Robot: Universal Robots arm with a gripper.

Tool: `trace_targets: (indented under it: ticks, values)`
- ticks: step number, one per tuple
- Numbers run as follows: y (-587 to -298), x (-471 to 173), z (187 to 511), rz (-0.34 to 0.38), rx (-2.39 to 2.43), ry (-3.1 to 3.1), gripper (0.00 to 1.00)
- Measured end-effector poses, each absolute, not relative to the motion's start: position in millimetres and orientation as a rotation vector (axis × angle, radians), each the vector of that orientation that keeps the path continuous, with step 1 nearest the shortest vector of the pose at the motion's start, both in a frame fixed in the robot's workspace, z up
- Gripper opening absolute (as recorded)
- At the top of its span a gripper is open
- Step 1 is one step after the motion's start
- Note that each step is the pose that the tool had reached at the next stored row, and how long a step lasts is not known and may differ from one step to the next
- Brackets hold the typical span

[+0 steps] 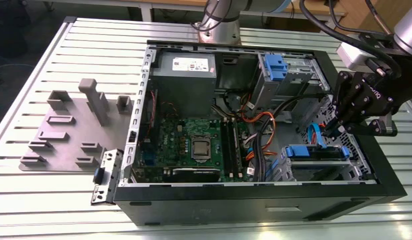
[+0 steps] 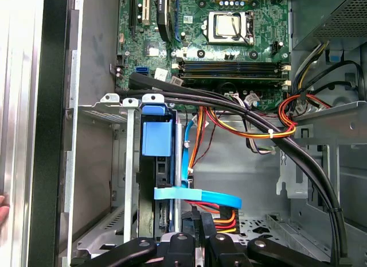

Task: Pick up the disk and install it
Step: 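Insert the second disk wire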

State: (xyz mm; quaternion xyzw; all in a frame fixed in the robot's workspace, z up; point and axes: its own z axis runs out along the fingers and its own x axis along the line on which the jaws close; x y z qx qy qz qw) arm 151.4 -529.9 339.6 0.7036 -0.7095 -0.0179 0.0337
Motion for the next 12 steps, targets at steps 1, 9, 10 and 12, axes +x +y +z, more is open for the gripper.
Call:
trace_targets:
  ticks: [1,9,10,12]
  values:
    - [-529.9,151.4,339.6,-0.055,2.164,-2.183,0.16]
    - [-536.3,151.4,339.6,-0.055,2.164,-2.183,0.16]
    - [-537.1,151.4,339.6,-0.055,2.164,-2.183,0.16]
    - [-539.2,151.4,339.6,-0.055,2.164,-2.183,0.16]
